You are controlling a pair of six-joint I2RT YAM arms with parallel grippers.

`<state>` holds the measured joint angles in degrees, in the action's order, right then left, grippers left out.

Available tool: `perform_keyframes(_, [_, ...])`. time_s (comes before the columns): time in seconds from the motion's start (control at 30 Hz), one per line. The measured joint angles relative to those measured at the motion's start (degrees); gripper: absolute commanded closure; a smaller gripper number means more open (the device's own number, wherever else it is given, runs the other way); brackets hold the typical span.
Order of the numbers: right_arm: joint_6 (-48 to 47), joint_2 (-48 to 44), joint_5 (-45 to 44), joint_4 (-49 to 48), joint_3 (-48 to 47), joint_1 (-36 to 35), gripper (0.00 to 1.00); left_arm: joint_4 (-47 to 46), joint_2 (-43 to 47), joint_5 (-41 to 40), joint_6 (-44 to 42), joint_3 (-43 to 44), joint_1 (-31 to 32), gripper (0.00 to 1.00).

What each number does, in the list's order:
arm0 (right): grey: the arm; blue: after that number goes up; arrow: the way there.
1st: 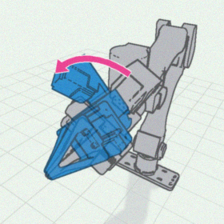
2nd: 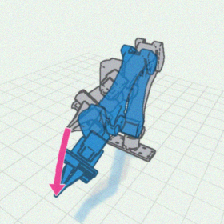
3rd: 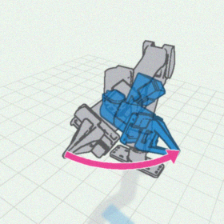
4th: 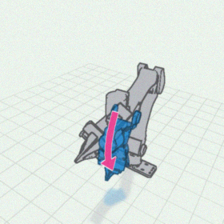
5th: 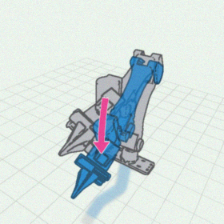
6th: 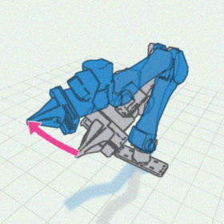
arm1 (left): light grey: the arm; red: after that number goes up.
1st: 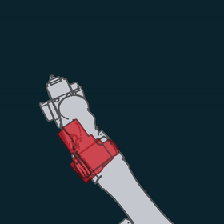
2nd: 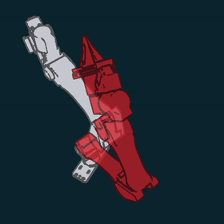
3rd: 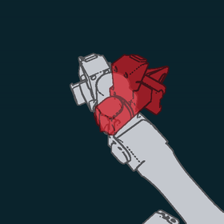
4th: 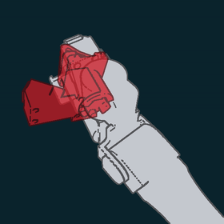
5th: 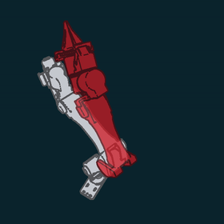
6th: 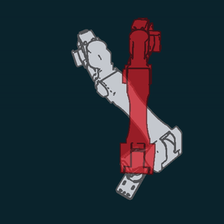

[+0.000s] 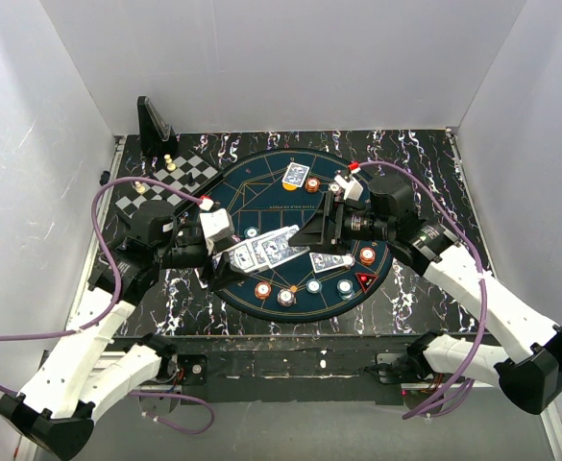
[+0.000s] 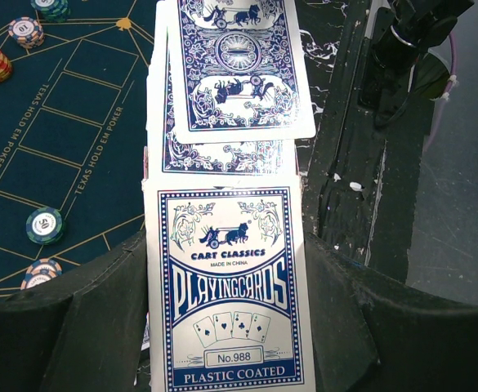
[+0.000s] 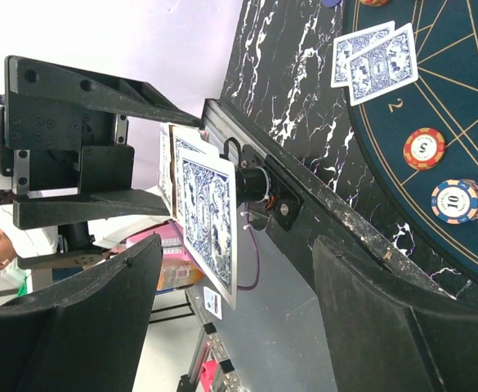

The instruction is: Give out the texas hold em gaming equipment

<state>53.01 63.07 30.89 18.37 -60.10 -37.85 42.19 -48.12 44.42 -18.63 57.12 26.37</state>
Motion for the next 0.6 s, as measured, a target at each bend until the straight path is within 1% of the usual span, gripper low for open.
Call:
perform_keyframes(0.13, [0.9,-0.5,0.6,-0.8,1.0,-0.6,0.18,-0.3,-0.3,0.0,0.2,0.0,0.0,1.0])
perform_keyframes(0.2, [1.7,-0.4,0.7,-1.1,1.9,-1.4,0.21,-0.3,-0.4,0.0,0.3,0.0,0.0,1.0])
perform_keyframes(0.3, [2.6,0.3,0.7,-1.9,2.1,-2.8,0.3,-0.3,-0.4,0.0,0.4,0.0,0.0,1.0])
perform_keyframes(0.5, [4.2,0.5,0.6,-3.7,2.6,-4.2,0.5,-0.3,-0.5,0.0,0.5,0.0,0.0,1.0])
perform_keyframes(0.6, [5.1,0.5,0.4,-4.3,3.2,-4.3,0.55,-0.3,-0.5,0.0,0.5,0.0,0.0,1.0])
